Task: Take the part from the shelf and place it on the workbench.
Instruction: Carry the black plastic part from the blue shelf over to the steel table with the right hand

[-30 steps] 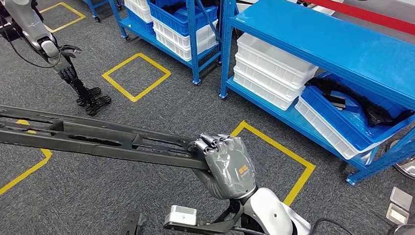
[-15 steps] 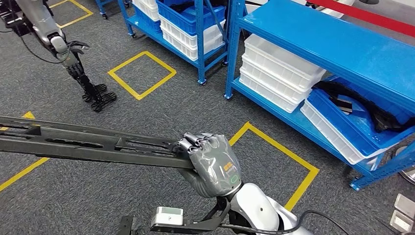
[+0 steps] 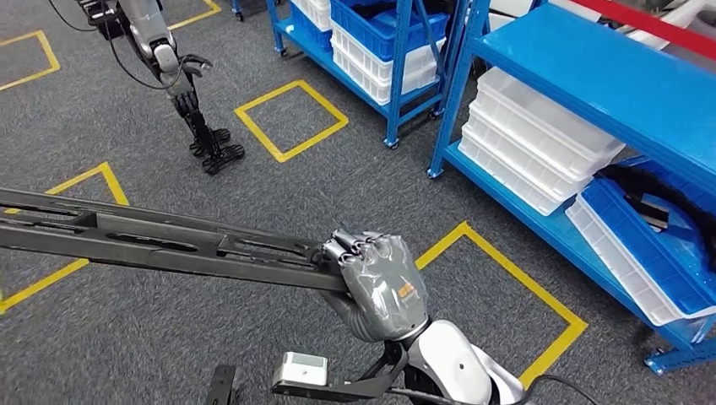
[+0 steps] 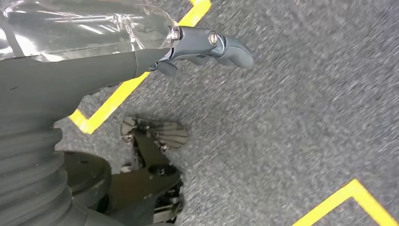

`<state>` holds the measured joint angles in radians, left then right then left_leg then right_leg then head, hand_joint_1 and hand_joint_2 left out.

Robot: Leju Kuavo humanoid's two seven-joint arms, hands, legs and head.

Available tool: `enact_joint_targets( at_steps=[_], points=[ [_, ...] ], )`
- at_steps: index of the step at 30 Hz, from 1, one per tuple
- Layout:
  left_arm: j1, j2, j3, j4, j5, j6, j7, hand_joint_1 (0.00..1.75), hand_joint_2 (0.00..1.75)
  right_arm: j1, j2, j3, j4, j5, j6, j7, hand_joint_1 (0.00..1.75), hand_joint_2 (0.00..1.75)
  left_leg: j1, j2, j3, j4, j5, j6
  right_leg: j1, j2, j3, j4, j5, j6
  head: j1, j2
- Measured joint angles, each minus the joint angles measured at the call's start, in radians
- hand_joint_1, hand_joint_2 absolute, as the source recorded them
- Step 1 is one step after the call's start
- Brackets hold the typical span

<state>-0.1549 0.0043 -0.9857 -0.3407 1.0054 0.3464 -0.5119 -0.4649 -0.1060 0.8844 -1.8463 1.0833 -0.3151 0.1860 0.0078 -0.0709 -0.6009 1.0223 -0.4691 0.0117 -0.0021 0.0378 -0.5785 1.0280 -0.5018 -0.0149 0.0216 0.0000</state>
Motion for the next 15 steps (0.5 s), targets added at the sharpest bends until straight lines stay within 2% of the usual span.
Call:
enact_joint_targets(
  at_steps=[1,3,4,6,7,8,9,10,12,13,15],
  points=[
    [0.001,0.000,0.000,0.000,0.000,0.000,0.000,0.00,1.75,0.000,0.001,0.000,0.000,0.000,0.000,-0.001,1.75,1.75,0.001,-0.004,-0.001,-0.001,0.000,-0.006,-0.001,-0.005,0.002,-0.004,0.002,-0.003,-0.001,0.000],
    [0.001,0.002,0.000,0.000,-0.001,0.000,-0.001,0.00,1.75,-0.001,0.005,0.000,0.000,0.002,0.000,-0.002,1.75,1.75,0.001,0.008,-0.008,0.024,-0.017,-0.016,-0.007,-0.020,0.010,-0.017,0.007,-0.012,-0.006,0.000],
    [0.000,0.003,0.000,0.000,-0.001,0.000,-0.002,0.00,1.75,-0.001,0.007,0.000,0.000,0.003,0.001,-0.003,1.75,1.75,0.001,0.021,-0.024,0.063,-0.041,-0.022,-0.010,-0.028,0.015,-0.023,0.009,-0.016,-0.013,0.000],
    [-0.001,0.003,0.001,0.000,-0.002,0.000,-0.002,0.00,1.75,-0.002,0.009,0.001,0.001,0.004,0.001,-0.004,1.75,1.75,0.005,0.048,-0.082,0.186,-0.100,-0.032,-0.010,-0.044,0.018,-0.024,0.008,-0.020,-0.028,0.000],
    [-0.001,0.003,0.001,0.000,-0.002,0.000,-0.002,0.00,1.75,-0.001,0.010,0.001,0.001,0.005,0.001,-0.005,1.75,1.75,0.008,0.054,-0.110,0.242,-0.119,-0.037,-0.009,-0.052,0.018,-0.022,0.006,-0.021,-0.032,0.000],
    [0.000,0.003,0.002,0.000,-0.002,0.000,-0.002,0.00,1.75,-0.001,0.010,0.001,0.002,0.005,0.001,-0.005,1.75,1.75,0.011,0.058,-0.124,0.269,-0.121,-0.039,-0.009,-0.060,0.019,-0.021,0.004,-0.021,-0.035,0.000],
    [0.001,0.004,0.003,0.000,-0.002,0.000,-0.002,0.00,1.75,0.000,0.010,0.001,0.003,0.006,0.001,-0.005,1.75,1.75,0.013,0.060,-0.119,0.258,-0.105,-0.041,-0.010,-0.067,0.020,-0.020,0.002,-0.020,-0.039,0.000],
    [0.001,0.004,0.004,0.000,-0.002,0.000,-0.002,0.00,1.75,0.000,0.010,0.002,0.004,0.006,0.001,-0.005,1.75,1.75,0.014,0.065,-0.095,0.209,-0.074,-0.042,-0.010,-0.073,0.022,-0.018,-0.001,-0.017,-0.043,0.000],
    [0.000,0.004,0.007,0.000,-0.002,0.000,-0.002,0.00,1.75,-0.001,0.012,0.002,0.004,0.007,0.001,-0.006,1.75,1.75,0.014,0.085,-0.028,0.072,-0.015,-0.040,-0.009,-0.084,0.028,-0.015,-0.009,-0.009,-0.051,0.000],
    [-0.001,0.004,0.009,0.000,-0.002,0.000,-0.002,0.00,1.75,-0.001,0.012,0.002,0.004,0.007,0.001,-0.006,1.75,1.75,0.012,0.091,-0.007,0.026,0.000,-0.036,-0.007,-0.088,0.029,-0.014,-0.012,-0.004,-0.053,0.000],
    [0.000,0.004,0.012,0.000,-0.003,0.000,-0.002,0.00,1.75,-0.002,0.014,0.002,0.004,0.007,0.002,-0.006,1.75,1.75,0.006,0.091,0.001,0.000,0.001,-0.026,-0.002,-0.094,0.031,-0.014,-0.015,0.006,-0.050,0.000]
  ],
)
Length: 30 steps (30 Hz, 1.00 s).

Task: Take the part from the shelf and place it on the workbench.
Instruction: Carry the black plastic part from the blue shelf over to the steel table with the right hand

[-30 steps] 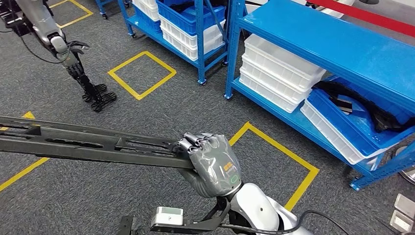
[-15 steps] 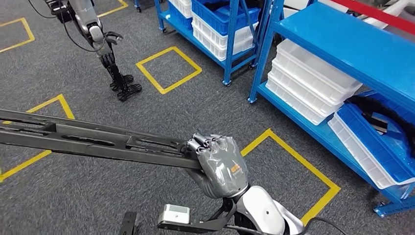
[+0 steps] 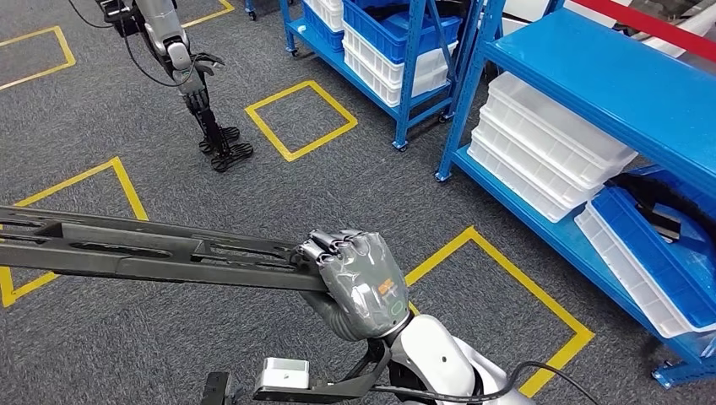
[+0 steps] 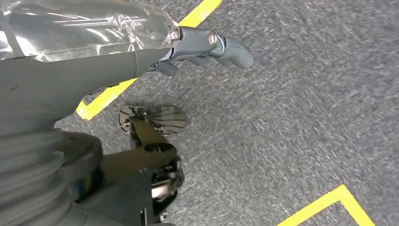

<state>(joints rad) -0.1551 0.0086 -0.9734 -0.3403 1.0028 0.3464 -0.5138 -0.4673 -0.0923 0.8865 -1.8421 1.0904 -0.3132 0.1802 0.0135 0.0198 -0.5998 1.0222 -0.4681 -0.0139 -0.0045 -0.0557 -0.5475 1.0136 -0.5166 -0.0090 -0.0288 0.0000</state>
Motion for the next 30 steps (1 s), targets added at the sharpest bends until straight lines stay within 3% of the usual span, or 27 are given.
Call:
enact_joint_targets(
  at_steps=[3,5,7,8,9,11,13,15,18,20,22,24,25,28,30],
  points=[
    [0.001,0.000,0.004,0.000,0.000,0.000,0.000,0.00,1.75,-0.001,0.001,0.000,0.000,0.000,0.002,0.000,1.75,1.75,0.003,-0.014,0.002,-0.009,0.004,0.019,-0.004,0.008,-0.003,0.016,-0.019,0.015,0.011,0.000],
    [-0.001,0.001,0.005,0.000,0.000,0.000,0.000,0.00,1.75,-0.001,0.001,0.000,0.000,0.000,0.002,0.000,1.75,1.75,0.005,-0.021,0.004,-0.014,0.007,0.030,-0.007,0.034,-0.043,0.107,-0.073,0.019,0.023,0.000],
    [-0.002,0.001,0.006,0.000,0.000,0.000,0.000,0.00,1.75,0.001,0.001,0.000,0.000,0.000,0.003,0.000,1.75,1.75,0.002,-0.031,0.004,-0.014,0.005,0.036,-0.008,0.048,-0.111,0.241,-0.128,0.020,0.035,0.000],
    [-0.002,0.001,0.006,0.000,0.000,0.000,0.000,0.00,1.75,0.001,0.001,0.000,0.000,0.000,0.004,0.000,1.75,1.75,0.001,-0.038,0.004,-0.013,0.005,0.037,-0.008,0.050,-0.133,0.281,-0.133,0.020,0.039,0.000],
    [-0.001,0.001,0.006,0.000,0.000,-0.001,0.000,0.00,1.75,0.002,0.001,0.000,0.001,0.000,0.005,0.000,1.75,1.75,0.000,-0.045,0.005,-0.011,0.004,0.037,-0.008,0.051,-0.138,0.283,-0.118,0.020,0.042,0.000],
    [-0.002,0.001,0.006,0.000,0.000,-0.001,0.000,0.00,1.75,0.001,0.001,0.000,0.001,-0.001,0.007,0.000,1.75,1.75,0.000,-0.062,0.008,-0.007,0.000,0.036,-0.008,0.061,-0.098,0.180,-0.043,0.014,0.047,0.000],
    [-0.002,0.000,0.006,0.000,0.001,-0.001,0.000,0.00,1.75,0.001,0.001,0.000,0.001,-0.002,0.008,-0.001,1.75,1.75,-0.001,-0.077,0.004,0.001,-0.005,0.029,-0.009,0.091,-0.050,0.063,0.008,0.007,0.052,0.000],
    [-0.001,0.000,0.006,0.000,0.001,-0.001,0.000,0.00,1.75,0.000,0.001,0.000,0.001,-0.002,0.010,-0.001,1.75,1.75,0.001,-0.088,-0.004,0.005,-0.005,0.019,-0.006,0.107,-0.038,0.026,0.011,0.002,0.052,0.000],
    [0.001,0.000,0.006,0.001,0.000,-0.001,0.000,0.00,1.75,-0.001,0.002,0.000,0.001,-0.002,0.011,-0.001,1.75,1.75,0.006,-0.087,-0.009,0.016,-0.012,0.000,-0.006,0.088,-0.031,0.013,0.017,-0.013,0.047,0.000],
    [-0.002,0.001,0.007,0.001,0.000,-0.001,-0.001,0.00,1.75,-0.002,0.003,0.000,0.001,-0.002,0.012,-0.001,1.75,1.75,0.006,-0.058,-0.040,0.090,-0.054,-0.010,-0.009,0.069,-0.024,0.005,0.020,-0.023,0.033,0.000],
    [-0.004,0.001,0.007,0.001,-0.001,-0.001,-0.001,0.00,1.75,-0.002,0.004,0.000,0.001,-0.003,0.013,-0.001,1.75,1.75,0.008,-0.037,-0.100,0.216,-0.110,-0.018,-0.007,0.051,-0.021,0.005,0.017,-0.027,0.019,0.000],
    [-0.003,0.001,0.007,0.001,-0.001,-0.001,-0.001,0.00,1.75,-0.001,0.004,0.001,0.001,-0.003,0.014,-0.001,1.75,1.75,0.008,-0.031,-0.130,0.272,-0.117,-0.021,-0.006,0.036,-0.020,0.005,0.015,-0.028,0.014,0.000],
    [-0.002,0.001,0.008,0.001,-0.001,-0.001,-0.001,0.00,1.75,-0.001,0.004,0.001,0.001,-0.003,0.015,-0.001,1.75,1.75,0.008,-0.029,-0.115,0.243,-0.094,-0.021,-0.005,0.029,-0.018,0.006,0.013,-0.027,0.010,0.000],
    [-0.004,0.001,0.010,0.001,-0.001,-0.001,-0.001,0.00,1.75,-0.001,0.004,0.001,0.001,-0.003,0.015,-0.001,1.75,1.75,0.004,-0.004,-0.020,0.052,-0.009,-0.009,-0.002,0.013,-0.009,0.008,0.004,-0.018,0.000,0.000],
    [-0.004,0.001,0.010,0.001,-0.001,-0.001,-0.002,0.00,1.75,-0.002,0.005,0.001,0.001,-0.003,0.015,-0.001,1.75,1.75,-0.003,0.003,0.000,0.003,0.000,0.001,0.001,0.007,-0.007,0.008,0.000,-0.009,0.000,0.000]
  ],
)
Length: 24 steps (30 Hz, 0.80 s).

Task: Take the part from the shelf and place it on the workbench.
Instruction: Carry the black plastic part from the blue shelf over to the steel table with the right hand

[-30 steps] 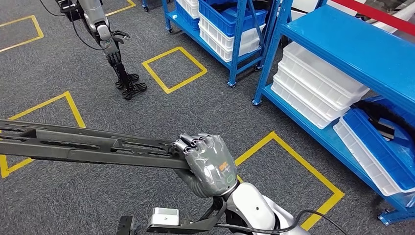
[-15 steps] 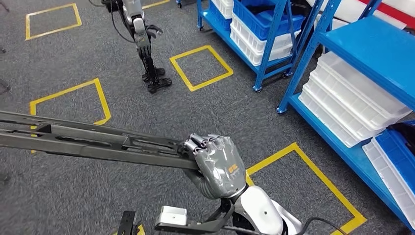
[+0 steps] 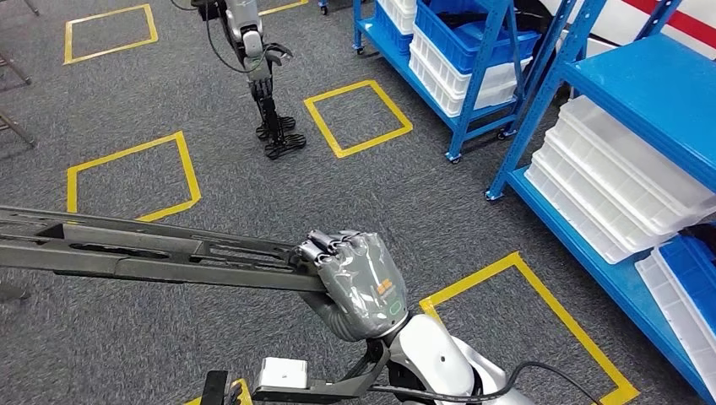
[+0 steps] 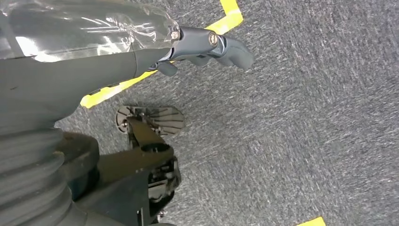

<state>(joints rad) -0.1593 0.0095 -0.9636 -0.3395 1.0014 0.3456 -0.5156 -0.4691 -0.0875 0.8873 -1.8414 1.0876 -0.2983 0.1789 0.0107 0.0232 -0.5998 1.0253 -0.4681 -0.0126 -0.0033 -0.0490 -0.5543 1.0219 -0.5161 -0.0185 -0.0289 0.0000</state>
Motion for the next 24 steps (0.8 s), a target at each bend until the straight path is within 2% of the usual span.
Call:
enact_joint_targets(
  at_steps=[2,4,5,7,8,9,10,12,14,16,18,19,21,23,24],
  points=[
    [0.001,0.000,0.000,0.000,0.000,0.000,0.000,0.00,1.75,-0.001,0.001,0.000,0.000,0.000,0.000,0.000,1.75,1.75,0.000,-0.010,-0.001,-0.005,0.002,0.011,-0.001,-0.003,0.002,-0.001,-0.003,0.010,0.005,0.000],
    [0.000,0.000,0.000,0.000,0.000,0.000,-0.001,0.00,1.75,-0.001,0.002,0.000,0.000,0.000,0.000,0.000,1.75,1.75,0.004,-0.018,0.003,-0.015,0.007,0.023,-0.003,0.012,-0.006,0.026,-0.027,0.019,0.011,0.000],
    [-0.001,0.000,0.000,0.000,0.000,0.000,-0.001,0.00,1.75,-0.001,0.002,0.000,-0.001,0.000,0.000,0.000,1.75,1.75,0.006,-0.021,0.005,-0.019,0.009,0.028,-0.004,0.024,-0.025,0.068,-0.054,0.022,0.017,0.000],
    [-0.002,0.000,0.001,0.000,0.001,0.000,-0.001,0.00,1.75,0.001,0.001,0.000,-0.001,0.000,0.002,0.000,1.75,1.75,0.004,-0.029,0.005,-0.020,0.009,0.034,-0.005,0.041,-0.087,0.199,-0.116,0.025,0.030,0.000],
    [-0.002,0.000,0.001,0.000,0.001,0.000,-0.001,0.00,1.75,0.003,0.001,0.000,-0.001,0.000,0.004,0.000,1.75,1.75,0.003,-0.035,0.005,-0.019,0.009,0.035,-0.005,0.043,-0.115,0.255,-0.132,0.026,0.035,0.000],
    [-0.001,0.000,0.001,0.001,0.001,0.000,-0.001,0.00,1.75,0.005,0.001,0.000,-0.001,0.000,0.007,0.000,1.75,1.75,0.002,-0.041,0.005,-0.017,0.008,0.036,-0.005,0.044,-0.130,0.280,-0.130,0.027,0.038,0.000],
    [-0.001,0.000,0.001,0.001,0.001,0.000,-0.001,0.00,1.75,0.006,0.001,0.000,-0.001,0.000,0.009,0.000,1.75,1.75,0.003,-0.049,0.005,-0.015,0.007,0.036,-0.006,0.045,-0.127,0.267,-0.108,0.027,0.041,0.000],
    [-0.001,0.000,0.001,0.001,0.002,0.000,-0.001,0.00,1.75,0.006,0.000,0.000,-0.001,0.000,0.013,0.000,1.75,1.75,0.004,-0.065,0.005,-0.009,0.004,0.032,-0.009,0.057,-0.076,0.146,-0.035,0.024,0.047,0.000],
    [-0.002,0.000,0.001,0.001,0.002,0.000,-0.002,0.00,1.75,0.005,0.001,0.000,-0.001,0.000,0.015,0.000,1.75,1.75,0.004,-0.080,-0.002,0.001,0.000,0.022,-0.010,0.084,-0.032,0.041,0.005,0.019,0.050,0.000],
    [-0.001,0.000,0.001,0.001,0.002,0.000,-0.002,0.00,1.75,0.005,0.001,0.000,-0.001,0.000,0.016,0.000,1.75,1.75,0.005,-0.090,-0.009,0.004,0.002,0.010,-0.006,0.095,-0.024,0.019,0.005,0.012,0.048,0.000],
    [0.002,0.000,0.001,0.002,0.002,0.000,-0.003,0.00,1.75,0.004,0.002,0.001,-0.001,0.001,0.016,0.000,1.75,1.75,0.009,-0.096,-0.010,0.005,0.001,-0.001,-0.006,0.082,-0.022,0.013,0.010,-0.001,0.045,0.000],
    [0.003,0.000,0.001,0.002,0.002,0.000,-0.003,0.00,1.75,0.003,0.003,0.001,-0.001,0.001,0.016,0.000,1.75,1.75,0.009,-0.089,-0.016,0.020,-0.009,-0.006,-0.007,0.075,-0.019,0.008,0.013,-0.007,0.042,0.000],
    [0.002,0.000,0.001,0.002,0.002,0.000,-0.004,0.00,1.75,0.002,0.004,0.001,-0.001,0.001,0.017,0.000,1.75,1.75,0.009,-0.061,-0.054,0.110,-0.059,-0.014,-0.010,0.057,-0.015,0.002,0.016,-0.015,0.027,0.000],
    [0.003,0.000,0.001,0.002,0.001,0.000,-0.004,0.00,1.75,0.003,0.005,0.001,-0.001,0.001,0.017,0.000,1.75,1.75,0.009,-0.041,-0.113,0.233,-0.111,-0.020,-0.007,0.040,-0.015,0.002,0.015,-0.018,0.014,0.000],
    [0.003,0.000,0.001,0.002,0.001,0.000,-0.004,0.00,1.75,0.004,0.005,0.001,-0.001,0.001,0.018,0.000,1.75,1.75,0.010,-0.038,-0.129,0.264,-0.117,-0.021,-0.005,0.032,-0.015,0.002,0.013,-0.019,0.011,0.000]
  ],
)
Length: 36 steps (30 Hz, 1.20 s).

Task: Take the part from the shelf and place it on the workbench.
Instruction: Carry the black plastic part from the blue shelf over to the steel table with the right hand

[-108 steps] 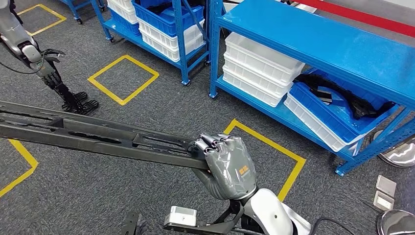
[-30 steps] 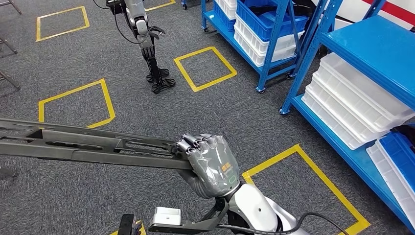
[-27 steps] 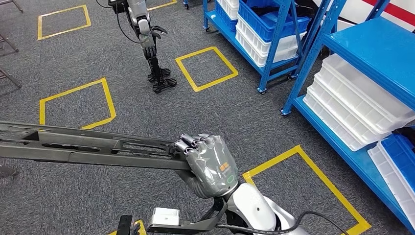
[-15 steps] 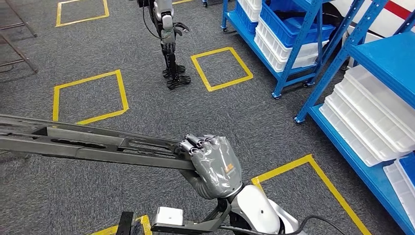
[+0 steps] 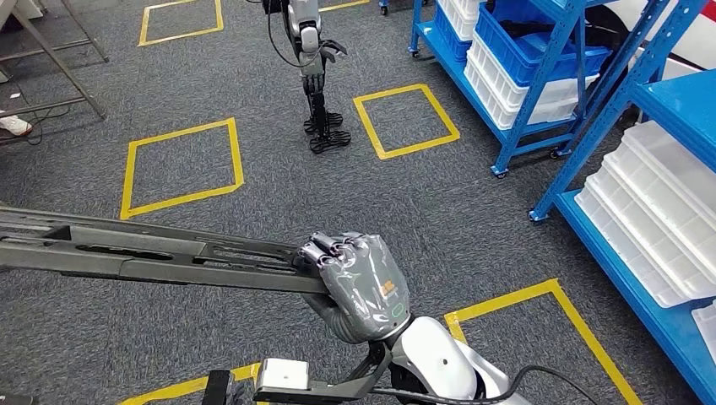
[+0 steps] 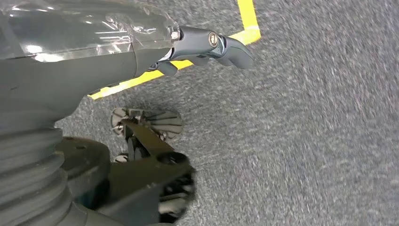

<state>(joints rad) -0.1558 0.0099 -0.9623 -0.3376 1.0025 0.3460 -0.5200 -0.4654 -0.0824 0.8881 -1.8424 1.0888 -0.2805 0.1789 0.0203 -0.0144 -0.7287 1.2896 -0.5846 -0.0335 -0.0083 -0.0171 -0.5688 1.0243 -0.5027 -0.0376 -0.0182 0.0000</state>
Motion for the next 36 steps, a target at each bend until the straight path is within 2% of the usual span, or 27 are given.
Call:
enact_joint_targets(
  at_steps=[1,2,3,5,6,8,10,12,14,15,16,17,18,20,21,22,24,25,27,29,30,31,32,34,36],
  points=[
    [0.001,0.000,0.000,0.000,0.000,0.000,0.000,0.00,1.75,0.000,0.000,0.000,0.000,0.000,0.000,0.000,1.75,1.75,0.000,0.002,0.002,-0.004,0.012,0.001,0.001,-0.007,0.001,0.000,-0.001,0.000,-0.003,0.000],
    [0.001,0.000,0.000,0.000,-0.001,0.000,0.000,0.00,1.75,0.000,0.000,0.000,0.000,0.000,0.000,0.000,1.75,1.75,-0.001,0.005,0.024,-0.047,0.040,0.004,0.002,-0.014,0.003,0.000,-0.003,0.000,-0.006,0.000],
    [0.001,0.000,0.000,0.000,-0.003,0.001,0.000,0.00,1.75,0.000,0.000,0.000,0.000,0.000,0.000,0.000,1.75,1.75,-0.003,0.012,0.059,-0.116,0.074,0.008,0.002,-0.020,0.006,0.000,-0.006,0.002,-0.010,0.000],
    [-0.001,0.000,0.001,0.000,-0.005,0.001,0.000,0.00,1.75,0.000,0.000,0.000,0.000,0.000,0.000,0.000,1.75,1.75,-0.010,0.030,0.117,-0.233,0.115,0.019,0.006,-0.030,0.011,0.001,-0.011,0.009,-0.015,0.000],
    [-0.001,0.000,0.001,0.000,-0.006,0.001,0.000,0.00,1.75,-0.001,0.000,0.000,0.000,0.001,0.000,0.000,1.75,1.75,-0.014,0.035,0.128,-0.261,0.120,0.024,0.007,-0.033,0.012,0.001,-0.013,0.012,-0.016,0.000],
    [-0.001,0.000,0.001,0.000,-0.007,0.001,0.000,0.00,1.75,-0.001,0.000,0.000,0.000,0.001,0.000,0.000,1.75,1.75,-0.018,0.028,0.128,-0.269,0.119,0.032,0.008,-0.039,0.013,-0.001,-0.014,0.020,-0.013,0.000],
    [0.000,0.001,0.001,0.000,-0.007,0.001,0.000,0.00,1.75,-0.001,0.000,0.000,0.000,0.001,0.000,0.000,1.75,1.75,-0.014,0.021,0.132,-0.278,0.122,0.041,0.005,-0.030,0.011,0.013,-0.029,0.030,-0.007,0.000],
    [-0.002,0.001,0.001,0.001,-0.007,0.001,0.000,0.00,1.75,-0.001,0.000,0.000,0.000,0.000,-0.002,-0.002,1.75,1.75,-0.010,0.014,0.136,-0.285,0.126,0.050,0.002,-0.005,-0.022,0.090,-0.078,0.036,0.004,0.000],
    [-0.002,0.001,0.001,0.001,-0.007,0.002,0.000,0.00,1.75,0.003,0.000,0.000,0.000,-0.002,-0.002,-0.006,1.75,1.75,-0.012,0.005,0.135,-0.284,0.125,0.055,0.002,0.009,-0.087,0.220,-0.133,0.037,0.017,0.000],
    [-0.002,0.001,0.001,0.001,-0.007,0.002,0.000,0.00,1.75,0.005,-0.001,0.000,0.000,-0.004,-0.002,-0.008,1.75,1.75,-0.012,-0.001,0.135,-0.283,0.124,0.056,0.002,0.011,-0.111,0.264,-0.142,0.038,0.021,0.000],
    [-0.001,0.001,0.001,0.001,-0.008,0.003,0.001,0.00,1.75,0.007,-0.001,0.000,0.000,-0.005,-0.002,-0.010,1.75,1.75,-0.012,-0.008,0.135,-0.280,0.123,0.056,0.002,0.012,-0.119,0.275,-0.131,0.038,0.024,0.000],
    [-0.001,0.001,0.001,0.001,-0.008,0.003,0.001,0.00,1.75,0.007,-0.001,0.000,0.000,-0.006,-0.002,-0.012,1.75,1.75,-0.011,-0.016,0.135,-0.277,0.122,0.056,0.001,0.013,-0.108,0.245,-0.102,0.037,0.027,0.000],
    [-0.001,0.001,0.001,0.001,-0.008,0.003,0.001,0.00,1.75,0.007,-0.001,0.000,0.000,-0.006,-0.002,-0.013,1.75,1.75,-0.010,-0.024,0.136,-0.274,0.120,0.053,0.000,0.018,-0.081,0.183,-0.062,0.036,0.029,0.000],
    [-0.001,0.001,0.001,0.001,-0.009,0.003,0.002,0.00,1.75,0.006,-0.001,0.000,0.000,-0.006,-0.002,-0.014,1.75,1.75,-0.010,-0.039,0.131,-0.264,0.115,0.046,-0.002,0.041,-0.030,0.064,-0.013,0.033,0.034,0.000],
    [-0.001,0.001,0.001,0.001,-0.010,0.003,0.003,0.00,1.75,0.006,-0.001,0.000,0.000,-0.007,-0.002,-0.015,1.75,1.75,-0.010,-0.045,0.128,-0.260,0.114,0.041,-0.002,0.050,-0.018,0.033,-0.005,0.031,0.034,0.000],
    [-0.001,0.001,0.001,0.001,-0.010,0.003,0.004,0.00,1.75,0.006,0.000,0.000,0.000,-0.007,-0.002,-0.015,1.75,1.75,-0.009,-0.049,0.124,-0.259,0.114,0.036,0.001,0.055,-0.015,0.024,-0.008,0.029,0.033,0.000],
    [0.001,0.001,0.001,0.001,-0.011,0.003,0.005,0.00,1.75,0.006,0.000,0.000,0.000,-0.007,-0.002,-0.015,1.75,1.75,-0.006,-0.055,0.123,-0.259,0.115,0.026,0.003,0.045,-0.014,0.018,-0.003,0.019,0.030,0.000],
    [0.001,0.002,0.001,0.001,-0.011,0.003,0.005,0.00,1.75,0.005,0.000,0.000,0.000,-0.007,-0.002,-0.015,1.75,1.75,-0.005,-0.049,0.120,-0.251,0.108,0.021,0.002,0.038,-0.011,0.014,0.000,0.013,0.027,0.000],
    [-0.001,0.002,0.001,0.001,-0.013,0.003,0.006,0.00,1.75,0.005,0.002,0.000,0.000,-0.007,-0.002,-0.015,1.75,1.75,-0.005,-0.025,0.091,-0.178,0.066,0.012,-0.001,0.022,-0.006,0.006,0.003,0.002,0.014,0.000],
    [-0.001,0.002,0.001,0.001,-0.015,0.003,0.006,0.00,1.75,0.006,0.002,0.000,0.000,-0.008,-0.002,-0.015,1.75,1.75,-0.003,-0.004,0.031,-0.050,0.007,0.004,0.002,0.007,-0.005,0.006,0.002,-0.002,0.001,0.000],
    [-0.001,0.002,0.001,0.001,-0.016,0.003,0.006,0.00,1.75,0.006,0.002,0.000,0.000,-0.008,-0.002,-0.015,1.75,1.75,-0.003,0.000,0.007,-0.001,-0.008,0.002,0.003,-0.001,-0.005,0.007,0.001,-0.003,-0.002,0.000],
    [0.000,0.002,0.001,0.001,-0.016,0.003,0.006,0.00,1.75,0.006,0.002,0.000,0.000,-0.008,-0.002,-0.015,1.75,1.75,-0.002,0.002,-0.001,0.014,-0.005,0.002,0.004,-0.008,-0.004,0.007,0.000,-0.004,-0.005,0.000],
    [0.001,0.002,0.001,0.001,-0.017,0.003,0.006,0.00,1.75,0.006,0.002,0.000,0.000,-0.008,-0.002,-0.015,1.75,1.75,-0.002,0.004,0.011,-0.010,0.015,0.003,0.005,-0.015,-0.003,0.007,-0.002,-0.003,-0.008,0.000],
    [0.000,0.002,0.001,0.001,-0.018,0.002,0.006,0.00,1.75,0.006,0.002,0.000,0.000,-0.008,-0.002,-0.015,1.75,1.75,-0.004,0.020,0.076,-0.142,0.080,0.009,0.005,-0.027,0.003,0.008,-0.007,0.000,-0.016,0.000],
    [-0.002,0.002,0.001,0.001,-0.020,0.002,0.007,0.00,1.75,0.006,0.002,0.000,0.000,-0.008,-0.002,-0.015,1.75,1.75,-0.011,0.037,0.124,-0.245,0.115,0.019,0.008,-0.035,0.007,0.008,-0.012,0.008,-0.019,0.000]
  ],
)
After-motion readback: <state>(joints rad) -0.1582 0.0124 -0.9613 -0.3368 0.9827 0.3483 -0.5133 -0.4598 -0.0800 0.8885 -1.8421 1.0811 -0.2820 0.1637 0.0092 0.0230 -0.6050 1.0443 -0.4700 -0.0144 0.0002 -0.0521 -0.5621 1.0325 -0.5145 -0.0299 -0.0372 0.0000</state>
